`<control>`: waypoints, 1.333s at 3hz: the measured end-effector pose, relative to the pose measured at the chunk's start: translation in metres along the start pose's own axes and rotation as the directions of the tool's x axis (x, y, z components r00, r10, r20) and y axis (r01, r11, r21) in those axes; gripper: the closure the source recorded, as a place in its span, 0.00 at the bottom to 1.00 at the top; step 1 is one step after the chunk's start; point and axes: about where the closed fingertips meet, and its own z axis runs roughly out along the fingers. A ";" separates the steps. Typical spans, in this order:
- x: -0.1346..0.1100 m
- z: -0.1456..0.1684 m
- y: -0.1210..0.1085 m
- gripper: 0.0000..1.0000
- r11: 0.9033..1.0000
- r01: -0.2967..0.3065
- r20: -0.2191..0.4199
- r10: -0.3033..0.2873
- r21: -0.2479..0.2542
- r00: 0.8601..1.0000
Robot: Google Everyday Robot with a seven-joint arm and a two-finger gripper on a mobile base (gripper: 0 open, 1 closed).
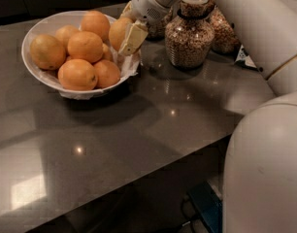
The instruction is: Pick orange from white bowl
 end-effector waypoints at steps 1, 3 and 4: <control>0.000 0.000 0.000 1.00 1.000 0.000 0.000 0.000 0.000 1.000; -0.044 -0.031 0.014 1.00 0.995 0.087 0.062 -0.090 0.051 0.994; -0.061 -0.038 0.018 1.00 0.990 0.117 0.192 -0.131 0.085 0.973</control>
Offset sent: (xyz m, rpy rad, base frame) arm -0.0310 -0.0003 0.0425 0.0019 -0.0790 -0.0004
